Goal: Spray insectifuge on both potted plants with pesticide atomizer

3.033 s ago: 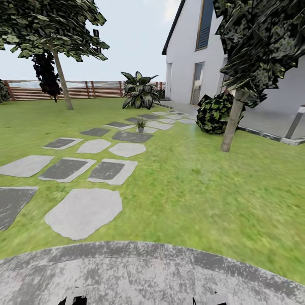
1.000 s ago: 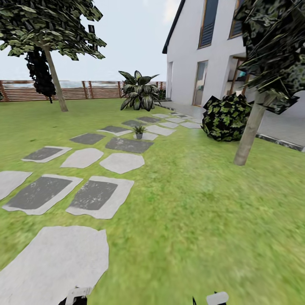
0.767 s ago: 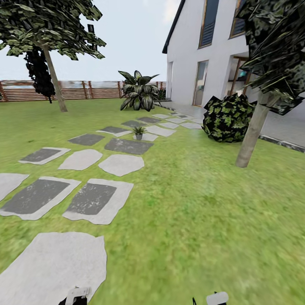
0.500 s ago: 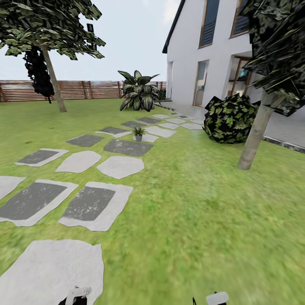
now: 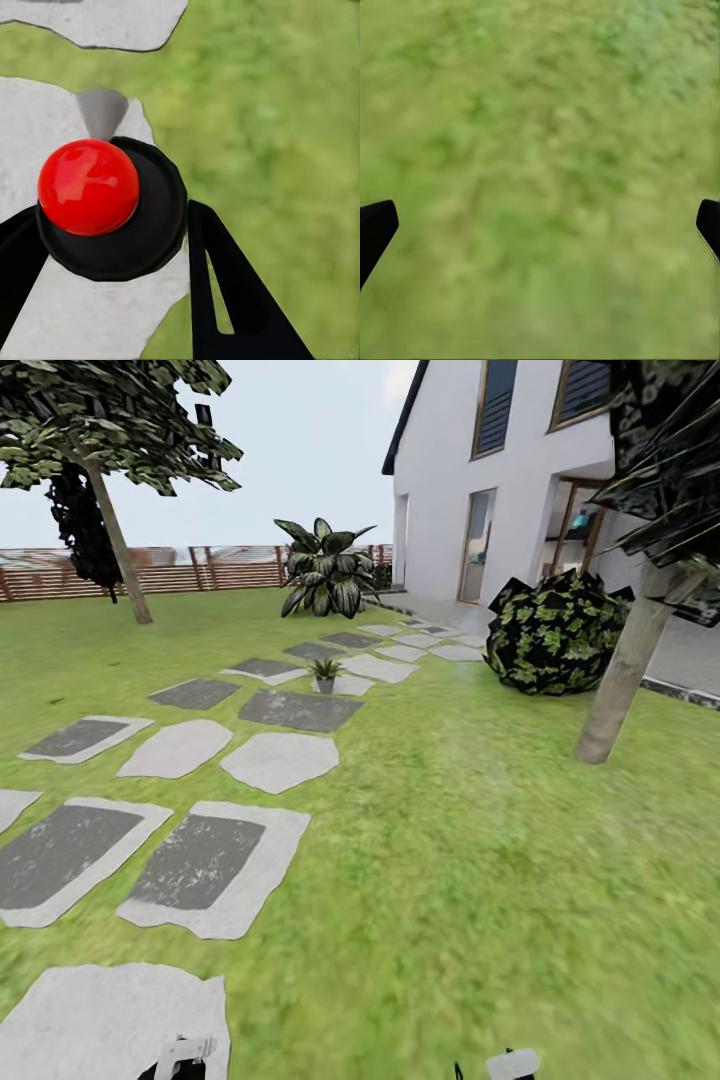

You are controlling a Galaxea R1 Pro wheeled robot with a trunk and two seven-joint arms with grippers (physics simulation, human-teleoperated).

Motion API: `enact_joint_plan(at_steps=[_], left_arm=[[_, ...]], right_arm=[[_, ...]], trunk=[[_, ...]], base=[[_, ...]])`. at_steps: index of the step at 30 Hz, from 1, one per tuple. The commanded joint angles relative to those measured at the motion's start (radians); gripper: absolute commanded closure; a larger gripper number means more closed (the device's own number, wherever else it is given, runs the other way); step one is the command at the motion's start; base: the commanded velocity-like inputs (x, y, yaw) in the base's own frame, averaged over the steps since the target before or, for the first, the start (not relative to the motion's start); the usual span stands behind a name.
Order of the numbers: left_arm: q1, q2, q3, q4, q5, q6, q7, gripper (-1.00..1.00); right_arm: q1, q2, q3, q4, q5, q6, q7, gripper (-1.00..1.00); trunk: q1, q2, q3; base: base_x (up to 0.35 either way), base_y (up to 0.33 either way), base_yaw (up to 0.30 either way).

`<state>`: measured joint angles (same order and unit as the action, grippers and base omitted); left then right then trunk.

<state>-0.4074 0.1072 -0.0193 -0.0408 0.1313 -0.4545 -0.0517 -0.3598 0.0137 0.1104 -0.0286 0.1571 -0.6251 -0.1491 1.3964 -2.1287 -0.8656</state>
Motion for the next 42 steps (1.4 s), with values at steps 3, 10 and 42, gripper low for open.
enact_joint_plan(at_steps=[3, 10, 42], left_arm=[[-0.001, 0.000, -0.002, 0.001, 0.009, -0.003, -0.005, 1.00], [-0.001, 0.000, -0.002, 0.001, 0.009, -0.003, -0.005, 1.00], [0.000, 0.002, -0.002, 0.001, 0.011, -0.003, -0.005, 1.00]], right_arm=[[-0.001, 0.000, 0.008, 0.001, 0.006, -0.001, -0.010, -1.00], [-0.001, 0.000, 0.008, 0.001, 0.006, -0.001, -0.010, -1.00], [-0.001, -0.001, 0.008, 0.001, 0.008, -0.001, -0.011, -1.00]], trunk=[[0.000, 0.000, -0.001], [0.000, 0.000, -0.001], [0.000, 0.000, -0.001]], base=[[0.341, 0.000, 0.000], [0.341, 0.000, 0.000], [0.341, 0.000, 0.000]])
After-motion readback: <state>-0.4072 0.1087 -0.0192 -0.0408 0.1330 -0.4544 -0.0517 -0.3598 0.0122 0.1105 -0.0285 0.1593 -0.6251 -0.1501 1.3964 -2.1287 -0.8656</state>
